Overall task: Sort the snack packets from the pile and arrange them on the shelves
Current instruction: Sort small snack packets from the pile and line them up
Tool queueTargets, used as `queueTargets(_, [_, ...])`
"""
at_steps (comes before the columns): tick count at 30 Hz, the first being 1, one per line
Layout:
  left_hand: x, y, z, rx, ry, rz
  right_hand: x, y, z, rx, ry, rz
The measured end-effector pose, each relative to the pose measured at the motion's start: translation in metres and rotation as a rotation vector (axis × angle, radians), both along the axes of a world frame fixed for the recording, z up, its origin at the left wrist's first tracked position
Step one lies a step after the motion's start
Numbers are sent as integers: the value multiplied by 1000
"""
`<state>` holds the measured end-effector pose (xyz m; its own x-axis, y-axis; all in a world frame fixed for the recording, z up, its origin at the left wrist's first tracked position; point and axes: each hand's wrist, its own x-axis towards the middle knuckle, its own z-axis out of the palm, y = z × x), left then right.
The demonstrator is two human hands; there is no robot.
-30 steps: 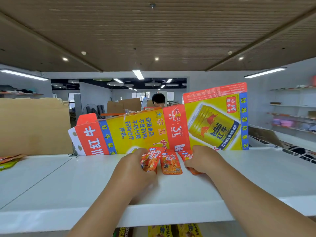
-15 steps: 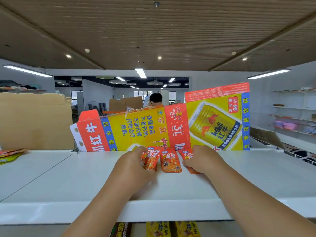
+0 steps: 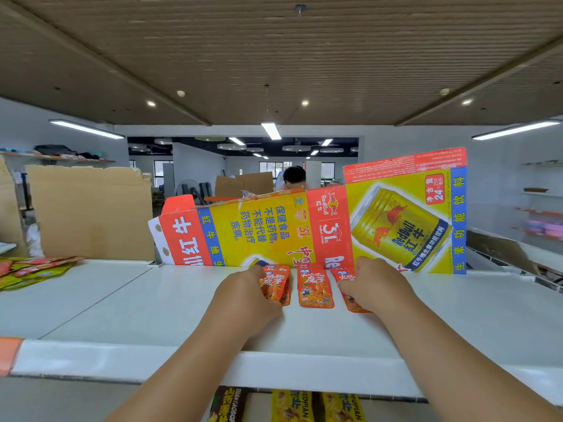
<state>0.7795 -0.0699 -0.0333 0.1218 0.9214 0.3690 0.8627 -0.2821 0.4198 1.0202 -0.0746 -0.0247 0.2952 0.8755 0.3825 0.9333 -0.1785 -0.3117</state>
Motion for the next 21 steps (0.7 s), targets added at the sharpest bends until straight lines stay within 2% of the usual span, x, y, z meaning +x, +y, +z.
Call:
queueTargets(10, [2, 2, -1, 8, 26, 16, 2, 2, -1, -22, 45, 15])
queueTargets(21, [4, 6, 0, -27, 139, 16, 2, 0, 0, -19, 71, 74])
